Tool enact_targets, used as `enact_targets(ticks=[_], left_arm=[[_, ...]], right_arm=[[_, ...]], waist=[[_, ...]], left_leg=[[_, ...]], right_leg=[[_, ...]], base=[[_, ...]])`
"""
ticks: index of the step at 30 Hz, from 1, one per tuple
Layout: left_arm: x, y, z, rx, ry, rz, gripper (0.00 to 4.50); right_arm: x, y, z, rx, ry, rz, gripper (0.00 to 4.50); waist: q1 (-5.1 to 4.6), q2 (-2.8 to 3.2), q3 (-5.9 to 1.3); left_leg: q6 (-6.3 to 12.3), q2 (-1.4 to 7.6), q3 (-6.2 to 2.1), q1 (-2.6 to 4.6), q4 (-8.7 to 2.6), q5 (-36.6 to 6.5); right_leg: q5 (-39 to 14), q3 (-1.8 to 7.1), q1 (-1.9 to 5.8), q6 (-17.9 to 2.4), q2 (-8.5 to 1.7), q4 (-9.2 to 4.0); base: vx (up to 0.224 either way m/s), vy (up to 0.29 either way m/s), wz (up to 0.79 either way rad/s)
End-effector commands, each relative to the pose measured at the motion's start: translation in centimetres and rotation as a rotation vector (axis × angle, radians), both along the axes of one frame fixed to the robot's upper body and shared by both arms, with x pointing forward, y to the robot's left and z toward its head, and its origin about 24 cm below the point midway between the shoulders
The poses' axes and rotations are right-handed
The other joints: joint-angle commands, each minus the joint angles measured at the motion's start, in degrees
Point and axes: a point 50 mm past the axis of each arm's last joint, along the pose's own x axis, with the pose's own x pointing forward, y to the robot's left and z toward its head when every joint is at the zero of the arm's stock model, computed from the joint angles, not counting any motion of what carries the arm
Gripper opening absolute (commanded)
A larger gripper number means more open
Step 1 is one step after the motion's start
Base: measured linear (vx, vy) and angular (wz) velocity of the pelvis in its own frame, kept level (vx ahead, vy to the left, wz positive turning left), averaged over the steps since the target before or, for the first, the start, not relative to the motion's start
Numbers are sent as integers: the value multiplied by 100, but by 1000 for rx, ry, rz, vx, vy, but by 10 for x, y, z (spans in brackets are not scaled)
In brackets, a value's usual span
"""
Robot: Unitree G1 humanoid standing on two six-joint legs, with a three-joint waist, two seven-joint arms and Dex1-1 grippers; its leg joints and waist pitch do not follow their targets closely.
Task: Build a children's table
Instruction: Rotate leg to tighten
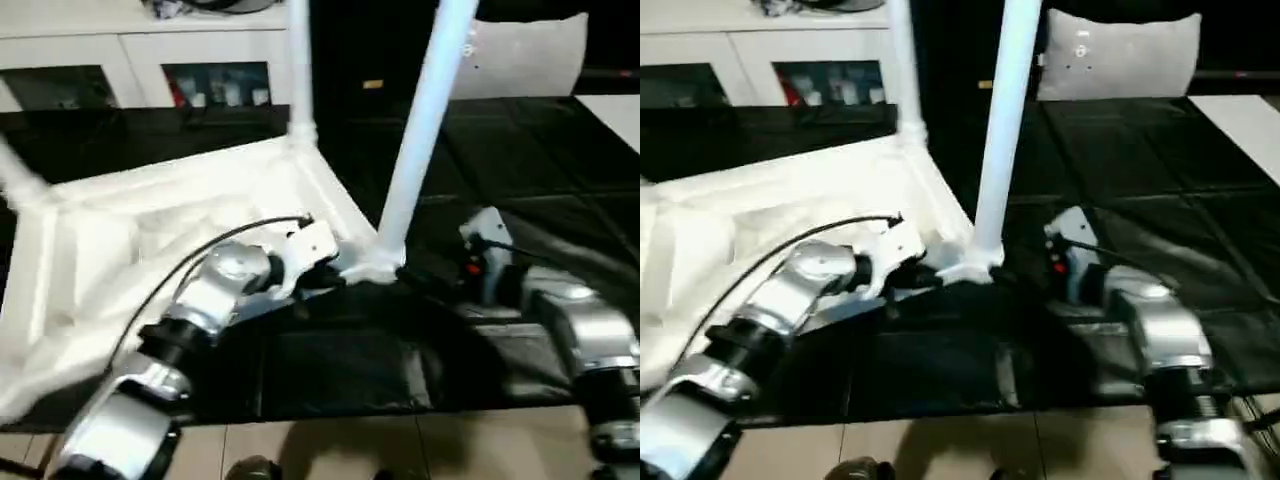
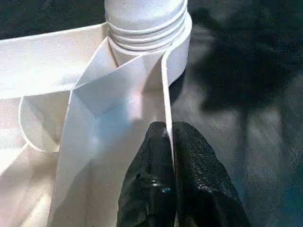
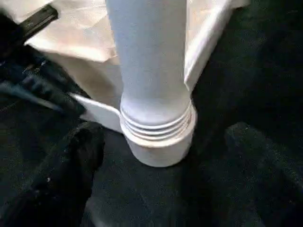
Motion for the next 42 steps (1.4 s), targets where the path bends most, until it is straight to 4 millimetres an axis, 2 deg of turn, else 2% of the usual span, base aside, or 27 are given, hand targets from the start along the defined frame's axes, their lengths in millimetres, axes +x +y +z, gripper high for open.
enact_targets(ticks=[1, 4, 9, 13, 17, 22, 23, 25, 27, 38, 42], left_arm=[[-8, -2, 0, 42, 3, -115, 0], [-14, 3, -3, 77, 3, -198, 0], [-25, 9, -6, 123, 24, -326, 0], [-27, 10, -5, 128, 27, -361, 0], [-28, 11, -5, 131, 29, -381, 0], [-32, 9, -3, 125, 36, -415, 0], [-32, 9, -3, 123, 36, -418, 0], [-32, 9, -3, 122, 36, -422, 0], [-32, 9, -3, 121, 36, -423, 0], [-34, 9, -4, 123, 42, -432, 0], [-34, 9, -4, 123, 44, -433, 0]], right_arm=[[0, 1, 6, -6, -27, 80, 445], [0, 2, 9, -14, -42, 141, 445], [-3, 7, 10, -44, -50, 240, 445], [-6, 10, 9, -38, -42, 305, 445], [-7, 13, 9, -12, -30, 332, 445], [-8, 14, 9, 19, -11, 358, 398], [-9, 14, 8, 21, -6, 365, 377], [-9, 15, 8, 26, 1, 377, 373], [-10, 16, 8, 33, 10, 388, 347], [-9, 23, 9, 48, -5, 421, 266], [-7, 28, 11, 58, -17, 435, 219]], waist=[[37, -42, -461], [55, -36, -458], [102, -37, -466], [165, -42, -461], [169, -40, -451], [174, -46, -455], [173, -61, -457], [175, -57, -456], [174, -68, -456], [172, -62, -452], [168, -67, -446]], left_leg=[[488, 327, -83, 84, -344, -1015], [406, 340, -91, 85, -355, -1107], [385, 349, -90, 91, -357, -1100], [366, 345, -83, 94, -353, -1156], [291, 345, -95, 98, -364, -1327], [282, 344, -99, 91, -363, -1307], [300, 344, -97, 90, -359, -1258], [311, 338, -94, 85, -356, -1242], [324, 337, -92, 86, -353, -1206], [314, 340, -97, 87, -358, -1213], [322, 338, -96, 84, -359, -1204]], right_leg=[[-1193, 317, 332, -1256, -429, -344], [-1282, 321, 326, -1243, -433, -338], [-1241, 328, 314, -1277, -436, -323], [-1367, 337, 311, -1244, -438, -326], [-1621, 337, 306, -1185, -439, -344], [-1668, 342, 306, -1154, -441, -342], [-1615, 341, 303, -1167, -436, -332], [-1637, 339, 302, -1160, -434, -335], [-1632, 338, 301, -1157, -433, -334], [-1686, 338, 296, -1135, -432, -337], [-1653, 340, 295, -1150, -432, -330]], base=[[0, 0, 0], [0, 0, 0], [0, 0, 0], [0, 0, 0], [0, 0, 0], [0, 0, 0], [0, 0, 0], [0, 0, 0], [0, 0, 0], [0, 0, 0], [0, 0, 0]])
